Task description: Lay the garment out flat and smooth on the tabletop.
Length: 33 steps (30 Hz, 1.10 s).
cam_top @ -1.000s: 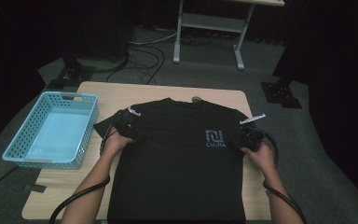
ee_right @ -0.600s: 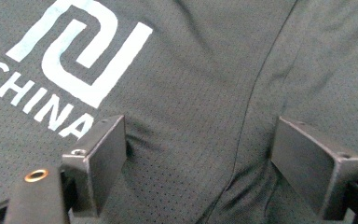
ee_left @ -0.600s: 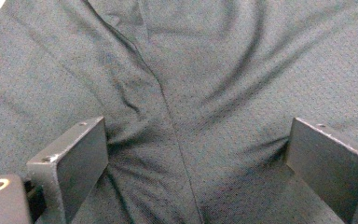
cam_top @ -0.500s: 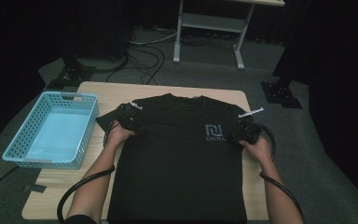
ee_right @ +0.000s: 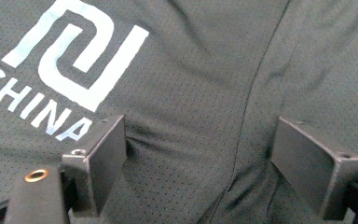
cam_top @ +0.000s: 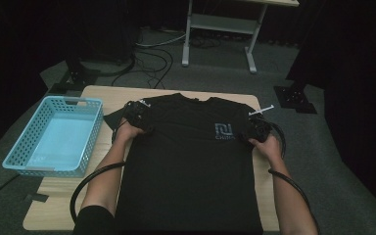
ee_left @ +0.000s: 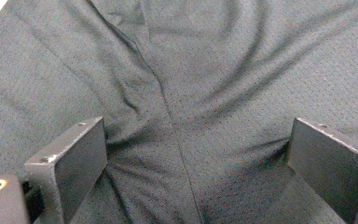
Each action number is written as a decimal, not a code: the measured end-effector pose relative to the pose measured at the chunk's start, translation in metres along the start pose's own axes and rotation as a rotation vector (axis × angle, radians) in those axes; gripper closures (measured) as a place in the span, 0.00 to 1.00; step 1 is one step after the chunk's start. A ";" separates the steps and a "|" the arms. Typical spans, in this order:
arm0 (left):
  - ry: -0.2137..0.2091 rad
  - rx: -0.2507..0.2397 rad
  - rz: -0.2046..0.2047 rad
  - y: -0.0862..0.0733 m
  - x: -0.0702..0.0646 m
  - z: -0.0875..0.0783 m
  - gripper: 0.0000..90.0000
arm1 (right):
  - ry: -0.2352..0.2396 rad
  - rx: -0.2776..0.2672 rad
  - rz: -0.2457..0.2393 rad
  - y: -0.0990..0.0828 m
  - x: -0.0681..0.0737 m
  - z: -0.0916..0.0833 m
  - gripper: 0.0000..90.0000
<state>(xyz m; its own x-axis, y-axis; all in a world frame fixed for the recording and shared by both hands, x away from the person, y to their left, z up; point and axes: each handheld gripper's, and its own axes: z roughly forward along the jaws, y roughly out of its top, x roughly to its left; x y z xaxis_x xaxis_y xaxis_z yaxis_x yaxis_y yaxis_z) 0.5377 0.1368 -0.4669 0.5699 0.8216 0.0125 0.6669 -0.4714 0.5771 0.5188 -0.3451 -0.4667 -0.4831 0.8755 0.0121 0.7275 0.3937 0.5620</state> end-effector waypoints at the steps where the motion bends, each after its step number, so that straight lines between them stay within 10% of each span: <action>1: 0.002 0.000 -0.001 0.001 0.001 0.001 0.05 | -0.002 0.000 0.003 0.001 -0.001 0.001 0.20; 22: -0.003 -0.024 0.005 0.017 0.024 0.014 0.05 | -0.017 -0.001 0.030 0.024 -0.013 0.016 0.19; 33: -0.044 -0.066 0.017 0.007 0.003 -0.007 0.07 | 0.127 -0.061 0.040 0.010 -0.005 -0.010 0.18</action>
<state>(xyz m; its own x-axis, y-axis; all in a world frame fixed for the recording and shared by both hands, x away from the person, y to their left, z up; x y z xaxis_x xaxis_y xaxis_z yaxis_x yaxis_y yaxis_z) 0.5407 0.1383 -0.4568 0.6019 0.7985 -0.0122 0.6251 -0.4616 0.6294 0.5234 -0.3483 -0.4525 -0.5150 0.8461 0.1377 0.7182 0.3382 0.6081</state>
